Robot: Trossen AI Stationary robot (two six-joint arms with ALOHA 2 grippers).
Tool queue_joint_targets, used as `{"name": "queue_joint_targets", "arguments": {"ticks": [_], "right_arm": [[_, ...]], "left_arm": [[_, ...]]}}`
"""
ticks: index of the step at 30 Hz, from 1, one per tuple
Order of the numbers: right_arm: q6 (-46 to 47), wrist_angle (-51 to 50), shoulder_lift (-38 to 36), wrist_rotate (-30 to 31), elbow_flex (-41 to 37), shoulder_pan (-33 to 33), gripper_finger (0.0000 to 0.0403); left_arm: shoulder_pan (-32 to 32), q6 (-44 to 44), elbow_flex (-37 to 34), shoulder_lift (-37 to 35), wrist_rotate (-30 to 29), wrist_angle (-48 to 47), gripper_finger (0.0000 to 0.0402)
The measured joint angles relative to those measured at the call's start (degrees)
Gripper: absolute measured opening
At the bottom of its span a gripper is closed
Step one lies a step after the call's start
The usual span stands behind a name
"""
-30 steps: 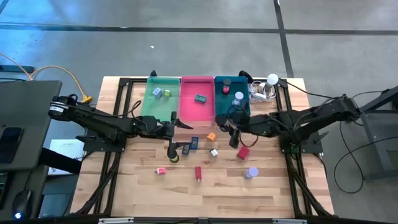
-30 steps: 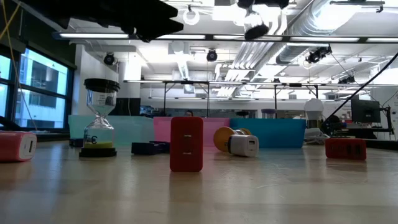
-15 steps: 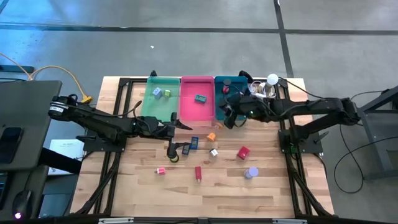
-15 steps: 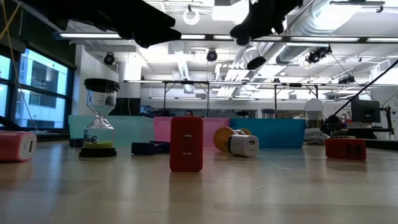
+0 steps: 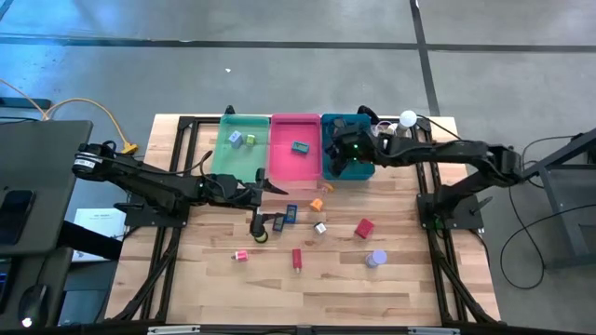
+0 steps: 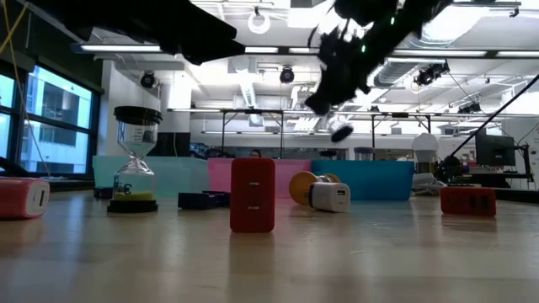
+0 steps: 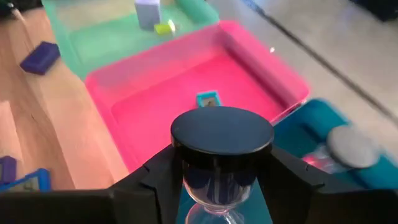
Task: Pick & Place Office items
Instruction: Put the blue hourglass into the blue bin
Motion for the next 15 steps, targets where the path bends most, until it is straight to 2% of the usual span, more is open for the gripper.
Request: {"name": "queue_joint_targets", "arguments": {"ticks": [5, 9, 15], "right_arm": [[-0.08, 9.09, 2.14, -1.69, -6.23, -2.40, 0.0155], [-0.09, 15.44, 2.37, -3.73, -10.80, -3.43, 0.0153], [0.20, 23.62, 2.37, -3.65, -16.06, -4.39, 0.0193]], "left_arm": [[0.00, 0.02, 0.00, 0.00, 0.02, -0.45, 0.0289], [0.00, 0.03, 0.00, 0.00, 0.02, -0.43, 0.0289], [0.07, 0.98, 0.00, 0.00, 0.02, -0.39, 0.0289]]}}
